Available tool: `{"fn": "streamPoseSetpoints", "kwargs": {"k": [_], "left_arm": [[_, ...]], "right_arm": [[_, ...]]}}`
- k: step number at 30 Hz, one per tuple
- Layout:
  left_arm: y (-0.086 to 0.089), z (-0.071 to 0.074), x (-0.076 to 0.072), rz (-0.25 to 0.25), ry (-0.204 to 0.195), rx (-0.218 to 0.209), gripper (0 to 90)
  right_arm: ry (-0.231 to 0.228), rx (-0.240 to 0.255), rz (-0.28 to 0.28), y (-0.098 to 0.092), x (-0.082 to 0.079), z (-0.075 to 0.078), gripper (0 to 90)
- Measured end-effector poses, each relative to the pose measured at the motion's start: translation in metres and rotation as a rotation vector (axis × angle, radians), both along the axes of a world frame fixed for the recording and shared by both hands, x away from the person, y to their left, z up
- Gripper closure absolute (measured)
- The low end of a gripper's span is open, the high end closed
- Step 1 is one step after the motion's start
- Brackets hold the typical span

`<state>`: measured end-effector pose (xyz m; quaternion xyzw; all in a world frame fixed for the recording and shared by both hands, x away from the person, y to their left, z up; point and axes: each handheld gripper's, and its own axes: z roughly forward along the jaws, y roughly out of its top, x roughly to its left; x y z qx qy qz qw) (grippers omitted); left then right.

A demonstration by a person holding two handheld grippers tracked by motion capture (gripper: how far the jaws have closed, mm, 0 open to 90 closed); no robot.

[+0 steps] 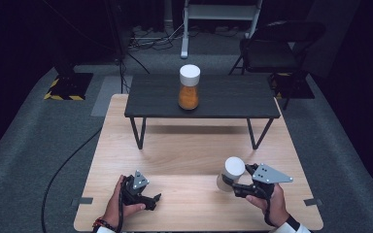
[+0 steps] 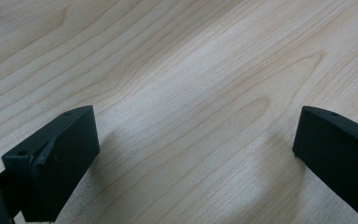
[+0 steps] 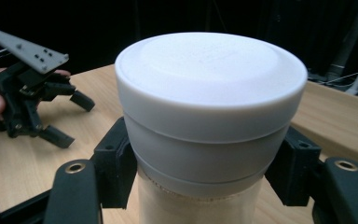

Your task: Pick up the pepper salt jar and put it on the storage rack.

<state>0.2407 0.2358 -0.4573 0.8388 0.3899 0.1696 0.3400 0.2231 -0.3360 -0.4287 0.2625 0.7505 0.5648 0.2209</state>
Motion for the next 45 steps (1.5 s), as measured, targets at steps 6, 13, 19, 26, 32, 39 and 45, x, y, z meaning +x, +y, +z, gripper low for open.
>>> {"fn": "streamPoseSetpoints", "kwargs": {"k": [6, 13, 19, 26, 32, 39, 45], "left_arm": [[0.000, 0.000, 0.000, 0.000, 0.000, 0.000, 0.3], [0.000, 0.000, 0.000, 0.000, 0.000, 0.000, 0.3], [0.000, 0.000, 0.000, 0.000, 0.000, 0.000, 0.3], [0.000, 0.000, 0.000, 0.000, 0.000, 0.000, 0.3], [0.000, 0.000, 0.000, 0.000, 0.000, 0.000, 0.3], [0.000, 0.000, 0.000, 0.000, 0.000, 0.000, 0.3], [0.000, 0.000, 0.000, 0.000, 0.000, 0.001, 0.3]], "right_arm": [[-0.015, -0.007, -0.058, 0.002, -0.002, 0.013, 34.6], [-0.027, -0.009, -0.108, 0.003, -0.001, 0.026, 34.7], [-0.042, 0.004, -0.142, 0.002, 0.001, 0.041, 34.7], [-0.056, 0.007, -0.174, 0.002, 0.006, 0.064, 34.7], [-0.070, 0.007, -0.185, 0.005, 0.013, 0.079, 34.7], [-0.092, 0.011, -0.193, 0.008, 0.018, 0.095, 34.7], [-0.107, -0.001, -0.200, 0.012, 0.024, 0.110, 34.7]]}}
